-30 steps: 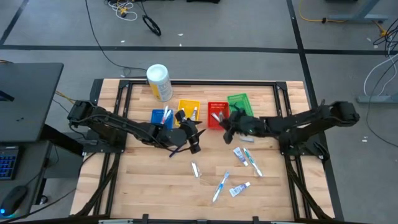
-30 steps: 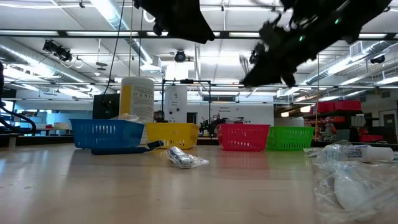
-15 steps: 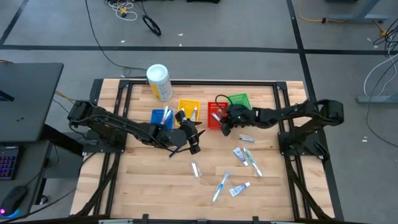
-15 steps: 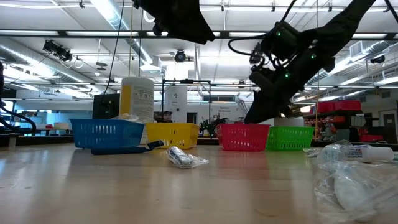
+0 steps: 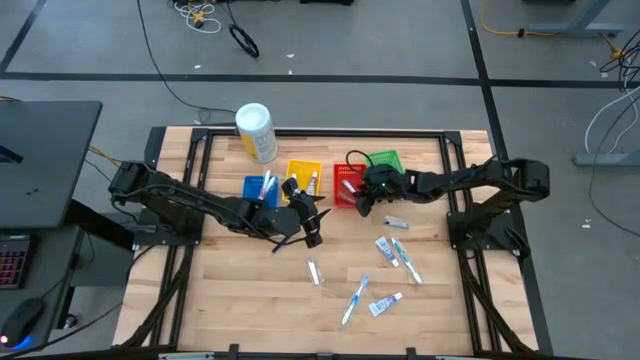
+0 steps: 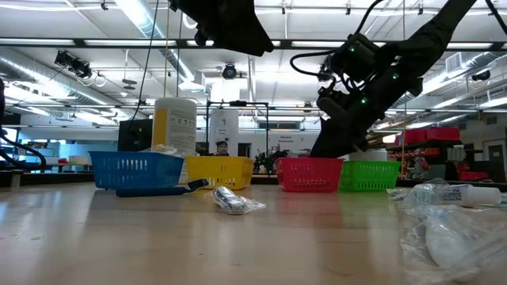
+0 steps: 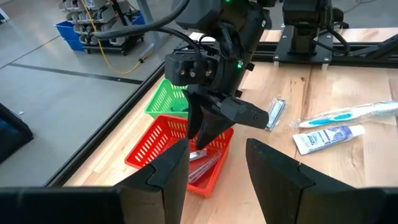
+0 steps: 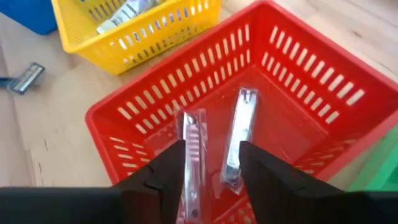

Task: Pick & Place Travel size toiletries
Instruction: Put the blue razor into the green bin

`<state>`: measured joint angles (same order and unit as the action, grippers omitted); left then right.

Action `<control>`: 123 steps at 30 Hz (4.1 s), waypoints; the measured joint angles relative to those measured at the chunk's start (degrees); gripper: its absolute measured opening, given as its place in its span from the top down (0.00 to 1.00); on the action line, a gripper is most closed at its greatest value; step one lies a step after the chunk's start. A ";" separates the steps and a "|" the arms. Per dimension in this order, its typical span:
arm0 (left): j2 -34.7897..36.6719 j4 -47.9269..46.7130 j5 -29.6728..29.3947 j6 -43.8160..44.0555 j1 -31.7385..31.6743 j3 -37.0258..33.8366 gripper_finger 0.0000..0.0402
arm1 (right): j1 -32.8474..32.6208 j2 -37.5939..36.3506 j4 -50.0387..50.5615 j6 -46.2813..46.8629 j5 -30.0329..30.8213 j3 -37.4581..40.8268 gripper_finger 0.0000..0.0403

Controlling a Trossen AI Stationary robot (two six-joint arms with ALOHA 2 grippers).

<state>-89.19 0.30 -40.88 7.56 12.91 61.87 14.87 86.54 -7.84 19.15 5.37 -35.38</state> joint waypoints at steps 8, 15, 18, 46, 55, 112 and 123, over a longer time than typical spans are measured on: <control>0.00 -1.26 0.03 0.58 0.03 0.00 0.59 | -1.10 -4.24 0.34 -4.37 0.05 0.00 0.56; 0.00 -3.87 2.12 1.55 0.17 -0.04 0.59 | -5.22 -11.81 3.07 -6.30 0.01 -0.04 0.56; 0.00 -3.88 2.18 3.13 0.16 -0.04 0.59 | -7.93 -13.82 4.99 -6.57 0.02 -0.04 0.56; 0.00 -12.46 12.04 44.33 7.64 -21.05 0.59 | -18.34 -14.60 5.45 -2.90 3.98 -0.04 0.56; -0.55 -4.54 7.97 39.99 7.72 -24.55 0.59 | -18.34 -14.58 5.43 -2.91 3.97 -0.04 0.56; -9.97 -17.97 4.15 59.28 16.76 -19.74 0.63 | -18.34 -12.17 3.39 -0.51 3.49 0.02 0.56; -10.19 -12.82 3.62 56.53 16.59 -19.91 0.91 | -18.35 -12.17 2.91 -0.51 3.49 0.02 0.56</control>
<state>-99.37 -12.52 -37.26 64.10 29.50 41.95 -3.48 74.37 -4.93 18.63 8.86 -35.35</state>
